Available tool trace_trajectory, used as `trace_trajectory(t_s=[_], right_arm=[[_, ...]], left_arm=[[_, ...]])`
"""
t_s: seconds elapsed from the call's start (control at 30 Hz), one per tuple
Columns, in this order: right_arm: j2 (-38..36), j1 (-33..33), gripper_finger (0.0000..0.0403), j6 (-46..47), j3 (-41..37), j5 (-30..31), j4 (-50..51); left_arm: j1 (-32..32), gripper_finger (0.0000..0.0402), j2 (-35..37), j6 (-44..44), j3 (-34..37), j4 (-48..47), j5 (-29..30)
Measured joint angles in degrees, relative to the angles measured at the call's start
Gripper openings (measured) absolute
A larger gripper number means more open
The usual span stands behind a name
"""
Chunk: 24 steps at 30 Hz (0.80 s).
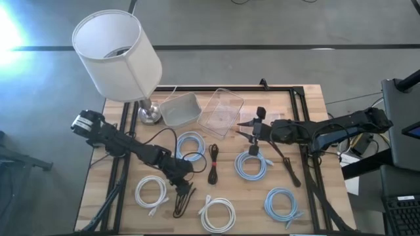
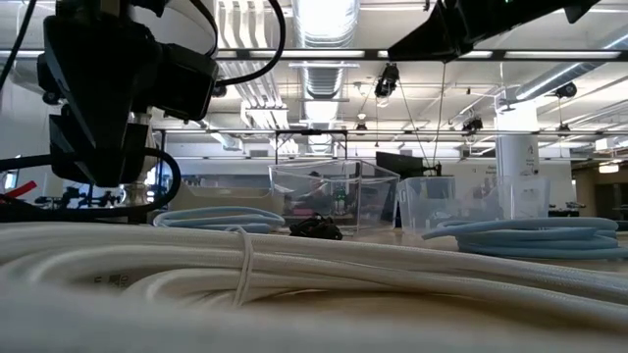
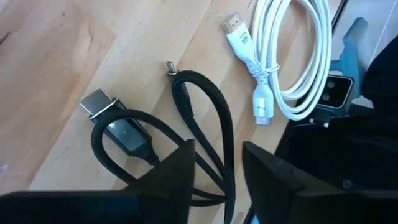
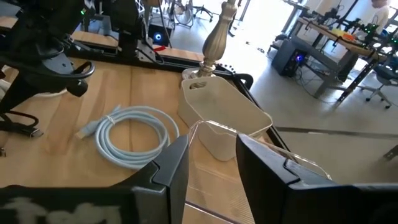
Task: Pick & Place USB Port
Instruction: Put the bottom black USB cable into the white bin
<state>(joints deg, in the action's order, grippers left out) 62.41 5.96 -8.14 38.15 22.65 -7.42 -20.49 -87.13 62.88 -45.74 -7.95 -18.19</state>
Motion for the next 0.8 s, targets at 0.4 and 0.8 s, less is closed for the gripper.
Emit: trace_trajectory(t_s=[0.4,0.8], right_arm=[[0.00,0.00,0.0127,-0.02,-0.04,-0.01,0.15],[0.00,0.02,0.0127,-0.18,-0.07,-0.02,0.15]], left_arm=[[0.26,0.0015,0.00,-1.69,-3.47,0.01,0.28],[0.90,0.0010,0.31,-11.44,-25.84,-38.98,14.27]])
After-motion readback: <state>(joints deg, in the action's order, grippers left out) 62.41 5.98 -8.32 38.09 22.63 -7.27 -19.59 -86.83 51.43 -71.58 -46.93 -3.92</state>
